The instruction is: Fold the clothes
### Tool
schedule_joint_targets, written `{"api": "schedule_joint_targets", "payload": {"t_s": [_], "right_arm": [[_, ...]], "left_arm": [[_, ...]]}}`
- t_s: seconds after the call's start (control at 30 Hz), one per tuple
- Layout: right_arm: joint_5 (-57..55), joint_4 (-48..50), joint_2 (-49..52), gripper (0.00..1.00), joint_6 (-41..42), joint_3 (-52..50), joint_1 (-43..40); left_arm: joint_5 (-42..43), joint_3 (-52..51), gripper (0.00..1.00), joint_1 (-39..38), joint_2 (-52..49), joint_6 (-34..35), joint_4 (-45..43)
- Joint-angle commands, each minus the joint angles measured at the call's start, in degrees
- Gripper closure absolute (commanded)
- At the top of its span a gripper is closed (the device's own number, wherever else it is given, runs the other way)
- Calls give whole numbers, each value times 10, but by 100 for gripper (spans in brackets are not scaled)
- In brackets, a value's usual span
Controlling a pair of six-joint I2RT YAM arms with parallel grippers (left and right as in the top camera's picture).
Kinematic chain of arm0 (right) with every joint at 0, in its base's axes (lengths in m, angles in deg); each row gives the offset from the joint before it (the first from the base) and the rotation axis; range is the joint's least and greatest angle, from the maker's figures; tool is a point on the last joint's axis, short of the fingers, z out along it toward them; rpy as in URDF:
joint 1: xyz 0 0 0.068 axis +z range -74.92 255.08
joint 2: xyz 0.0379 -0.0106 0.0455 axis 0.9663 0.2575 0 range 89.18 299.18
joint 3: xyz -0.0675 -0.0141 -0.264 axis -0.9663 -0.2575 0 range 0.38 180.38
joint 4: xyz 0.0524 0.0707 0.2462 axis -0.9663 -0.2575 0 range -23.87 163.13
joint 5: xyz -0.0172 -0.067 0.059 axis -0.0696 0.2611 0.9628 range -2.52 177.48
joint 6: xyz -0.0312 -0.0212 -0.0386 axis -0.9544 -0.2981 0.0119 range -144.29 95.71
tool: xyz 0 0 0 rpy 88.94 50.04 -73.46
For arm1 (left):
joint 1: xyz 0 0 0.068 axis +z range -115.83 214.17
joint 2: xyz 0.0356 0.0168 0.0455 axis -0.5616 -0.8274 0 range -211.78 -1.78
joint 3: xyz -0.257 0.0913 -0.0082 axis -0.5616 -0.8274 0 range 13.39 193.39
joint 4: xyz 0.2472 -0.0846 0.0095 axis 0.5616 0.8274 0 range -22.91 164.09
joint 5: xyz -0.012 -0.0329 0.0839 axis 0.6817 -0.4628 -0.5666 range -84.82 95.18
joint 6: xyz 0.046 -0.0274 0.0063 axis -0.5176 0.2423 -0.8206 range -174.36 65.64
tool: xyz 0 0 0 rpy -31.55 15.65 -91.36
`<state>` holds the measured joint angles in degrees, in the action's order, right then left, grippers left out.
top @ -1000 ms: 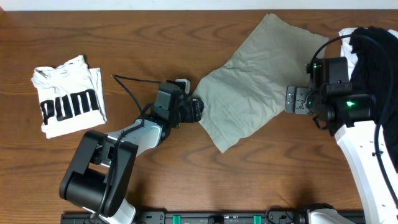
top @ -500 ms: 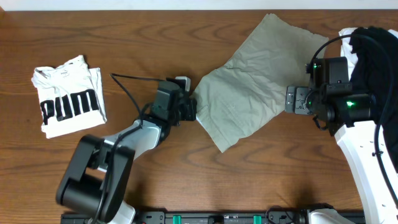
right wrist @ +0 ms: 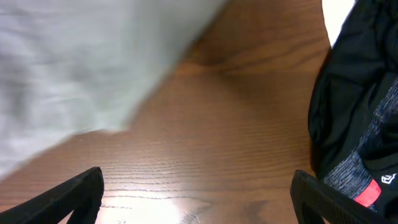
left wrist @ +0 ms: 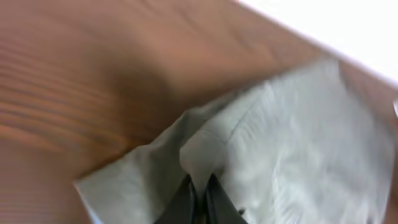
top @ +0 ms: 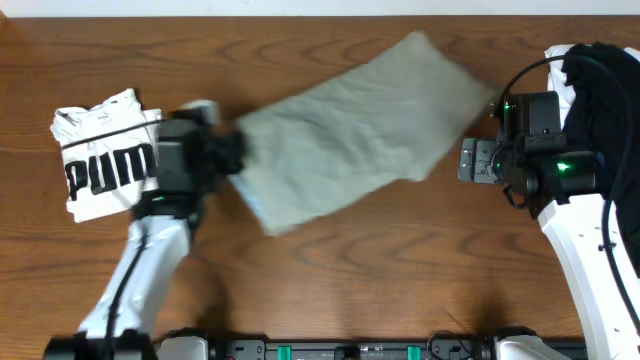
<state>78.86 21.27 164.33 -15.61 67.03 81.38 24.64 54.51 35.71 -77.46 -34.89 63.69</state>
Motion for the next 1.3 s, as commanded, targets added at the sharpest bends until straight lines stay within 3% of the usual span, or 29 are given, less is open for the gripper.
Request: {"api": "schedule_joint_targets", "payload": {"t_s": [0.0,0.1,0.27,0.5,0.8,0.93,1.0,1.27], "right_arm": [[-1,0,2,6,7,2,-5],[-1,2,2,6,23,2,-5],[44,19,2,7,32,2,-5],[57,75,30,12,1,2,-5],[97,187,128,12,-26,2,-5],[148,276,171,13,-26,2,-3],[163,312,190,13,-25,2,-1],[169,361,282,11,-19,2,2]], "left_arm": [[38,26,94,62,25,-7,-1],[123,44,94,87,25,-7,0],[255,45,94,66,25,-7,27],[417,45,94,14,50,-50,206],[404,45,94,-31,146,-281,621],[291,44,94,-54,179,-300,759],[229,44,94,-60,184,-298,786],[229,43,94,-61,184,-286,769]]}}
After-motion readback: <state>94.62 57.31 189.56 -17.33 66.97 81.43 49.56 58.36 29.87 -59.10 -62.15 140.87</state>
